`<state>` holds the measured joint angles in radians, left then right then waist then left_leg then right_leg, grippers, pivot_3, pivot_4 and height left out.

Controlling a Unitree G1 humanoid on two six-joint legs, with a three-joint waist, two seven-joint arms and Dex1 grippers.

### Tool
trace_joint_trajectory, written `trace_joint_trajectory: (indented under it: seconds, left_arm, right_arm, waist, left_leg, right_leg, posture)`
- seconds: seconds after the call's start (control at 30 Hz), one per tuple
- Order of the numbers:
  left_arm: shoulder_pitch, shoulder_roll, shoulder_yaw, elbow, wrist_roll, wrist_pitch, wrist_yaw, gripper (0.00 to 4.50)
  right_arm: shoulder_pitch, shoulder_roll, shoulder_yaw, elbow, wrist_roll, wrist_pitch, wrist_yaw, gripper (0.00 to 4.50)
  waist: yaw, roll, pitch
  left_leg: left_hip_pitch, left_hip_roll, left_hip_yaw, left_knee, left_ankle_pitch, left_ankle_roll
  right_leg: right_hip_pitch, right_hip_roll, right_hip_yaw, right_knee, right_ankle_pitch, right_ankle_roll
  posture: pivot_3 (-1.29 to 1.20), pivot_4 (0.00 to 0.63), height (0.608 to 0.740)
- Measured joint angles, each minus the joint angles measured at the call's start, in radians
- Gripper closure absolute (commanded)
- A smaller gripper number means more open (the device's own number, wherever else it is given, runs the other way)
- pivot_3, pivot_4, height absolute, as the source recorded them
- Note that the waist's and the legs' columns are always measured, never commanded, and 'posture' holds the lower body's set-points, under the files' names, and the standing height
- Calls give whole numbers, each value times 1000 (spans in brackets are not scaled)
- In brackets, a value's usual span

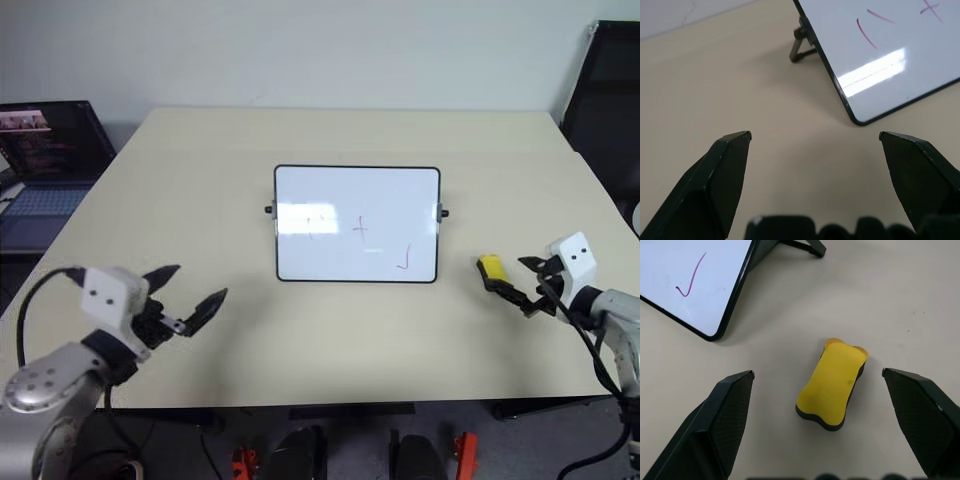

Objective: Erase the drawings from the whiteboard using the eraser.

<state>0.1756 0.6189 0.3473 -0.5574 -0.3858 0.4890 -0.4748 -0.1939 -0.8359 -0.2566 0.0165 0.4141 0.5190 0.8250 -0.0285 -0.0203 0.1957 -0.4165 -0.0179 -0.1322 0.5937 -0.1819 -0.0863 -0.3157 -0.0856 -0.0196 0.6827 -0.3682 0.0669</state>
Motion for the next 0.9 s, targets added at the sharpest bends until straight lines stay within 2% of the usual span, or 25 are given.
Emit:
trace_joint_trajectory:
  seconds: [0.2, 0.37, 0.63, 0.77, 0.9]
  left_arm:
    - [2, -2, 7, 43, 26, -24, 2, 24]
    - [-29, 15, 30, 68, -5, -38, -50, 24]
    - [-98, 153, 66, 75, -121, -6, -221, 24]
    - [-231, 229, 27, 70, -184, 45, -295, 24]
    - [-377, 264, -75, 85, -206, 55, -379, 24]
  right_arm:
    - [29, 2, -10, -27, 1, 12, -23, 0]
    - [42, 3, -23, -126, 30, 49, -33, 0]
    - [33, 9, -30, -210, 63, 124, -64, 0]
    - [-11, 28, -31, -210, 57, 191, -145, 0]
    - [-80, 84, -29, -206, 41, 305, -273, 0]
  waist:
    - [0, 0, 0]
    - [0, 0, 0]
    - [-1, 0, 0]
    - [1, 0, 0]
    - [-1, 0, 0]
  left_leg:
    - [0, 0, 2, 0, 0, 0]
    - [0, 1, 2, 0, 0, 0]
    - [0, 2, 4, 0, 0, 0]
    - [0, 3, 4, 0, 0, 1]
    - [0, 5, 6, 0, 0, 1]
  right_leg:
    - [-1, 0, 2, 0, 0, 0]
    - [-2, 0, 2, 0, 0, 0]
    - [-2, 1, 5, 0, 1, 1]
    - [-3, 3, 5, 0, 2, 0]
    - [-3, 4, 6, 0, 3, 0]
  posture:
    - [0, 150, 740]
    - [0, 150, 740]
    - [0, 150, 740]
    - [0, 150, 740]
    - [0, 150, 740]
